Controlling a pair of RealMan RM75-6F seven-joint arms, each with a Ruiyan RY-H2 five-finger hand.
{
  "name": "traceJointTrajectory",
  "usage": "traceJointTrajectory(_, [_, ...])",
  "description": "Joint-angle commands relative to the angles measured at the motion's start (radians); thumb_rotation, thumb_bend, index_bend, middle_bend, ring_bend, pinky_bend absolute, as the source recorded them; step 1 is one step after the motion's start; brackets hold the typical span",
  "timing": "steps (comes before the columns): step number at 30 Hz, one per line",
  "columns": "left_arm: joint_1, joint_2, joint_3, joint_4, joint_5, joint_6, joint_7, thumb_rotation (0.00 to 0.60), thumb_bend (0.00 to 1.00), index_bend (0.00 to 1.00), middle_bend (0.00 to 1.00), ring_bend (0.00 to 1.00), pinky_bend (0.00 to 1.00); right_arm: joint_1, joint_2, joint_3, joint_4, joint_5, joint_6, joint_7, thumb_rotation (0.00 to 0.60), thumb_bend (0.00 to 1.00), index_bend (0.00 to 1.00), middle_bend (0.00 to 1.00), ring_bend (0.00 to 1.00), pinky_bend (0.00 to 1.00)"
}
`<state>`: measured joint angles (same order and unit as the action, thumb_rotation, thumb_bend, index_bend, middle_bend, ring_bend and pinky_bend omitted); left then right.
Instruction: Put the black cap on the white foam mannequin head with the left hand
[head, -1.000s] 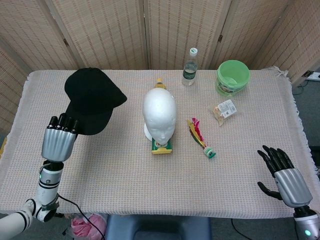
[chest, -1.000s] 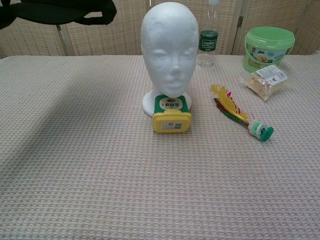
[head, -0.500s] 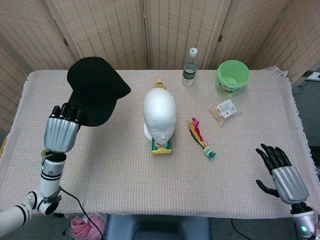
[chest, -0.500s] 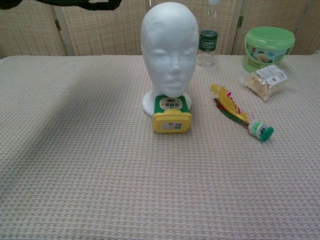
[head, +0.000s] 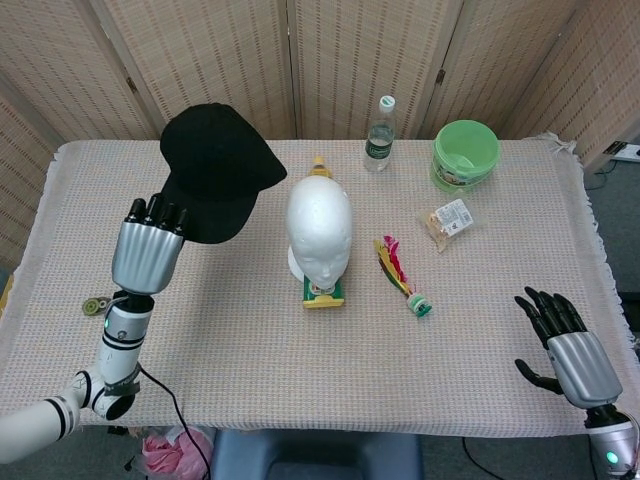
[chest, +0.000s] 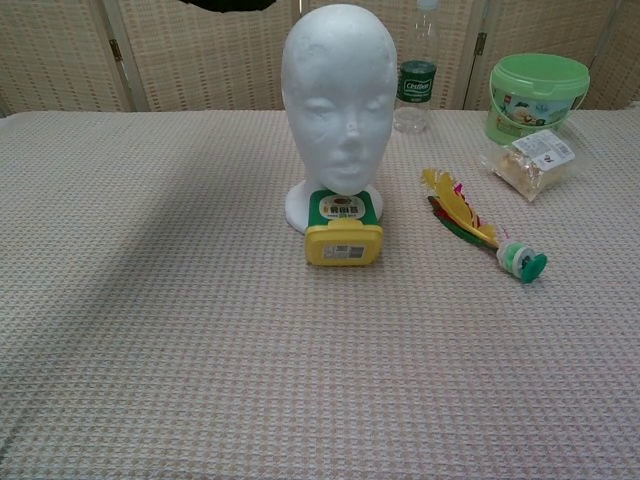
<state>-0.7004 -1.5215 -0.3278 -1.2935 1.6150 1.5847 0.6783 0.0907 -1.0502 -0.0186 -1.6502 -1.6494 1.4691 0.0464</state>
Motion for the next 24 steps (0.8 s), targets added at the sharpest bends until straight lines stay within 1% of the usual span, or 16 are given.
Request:
traceJointTrajectory(1, [-0.030,-0.011,-0.003,0.023,0.005,-0.031,-0.017,0.600,0.55,0.70,0.75,0.51,0.66,-0.013,0.006,0.000,-0.001,0.001,0.023,0.006,0.600,0.19,0.00,0.00,0.00,0.00])
traceJointTrajectory(5, [-0.066,-0.025,0.000,0.055,0.011,-0.069,-0.044,0.600,0.55,0.70,0.75,0.51,0.67,-0.023,0.010,0.001,0.003,0.007,0.038,0.012,0.600,0.19,0.00,0.00,0.00,0.00])
traceJointTrajectory(9, [-0.095,-0.033,-0.004,0.082,0.012,-0.091,-0.048,0.600,0.55,0.70,0.75,0.51,0.67,-0.020,0.011,0.004,0.007,0.022,0.023,0.015,0.600,0.19,0.00,0.00,0.00,0.00])
traceJointTrajectory(13, [-0.126,-0.034,-0.015,0.086,0.014,-0.108,-0.037,0.600,0.55,0.70,0.75,0.51,0.67,-0.013,0.012,0.008,0.007,0.031,0.008,0.020,0.600,0.19,0.00,0.00,0.00,0.00])
traceJointTrajectory(19, [-0.158,-0.026,-0.038,0.056,-0.008,-0.135,0.003,0.600,0.55,0.70,0.75,0.51,0.67,-0.004,0.015,0.010,0.009,0.032,-0.005,0.031,0.600,0.19,0.00,0.00,0.00,0.00])
traceJointTrajectory(24, [-0.160,-0.012,-0.045,-0.036,-0.040,-0.153,0.075,0.600,0.55,0.70,0.75,0.51,0.67,-0.003,0.015,0.010,0.009,0.029,-0.004,0.034,0.600,0.19,0.00,0.00,0.00,0.00])
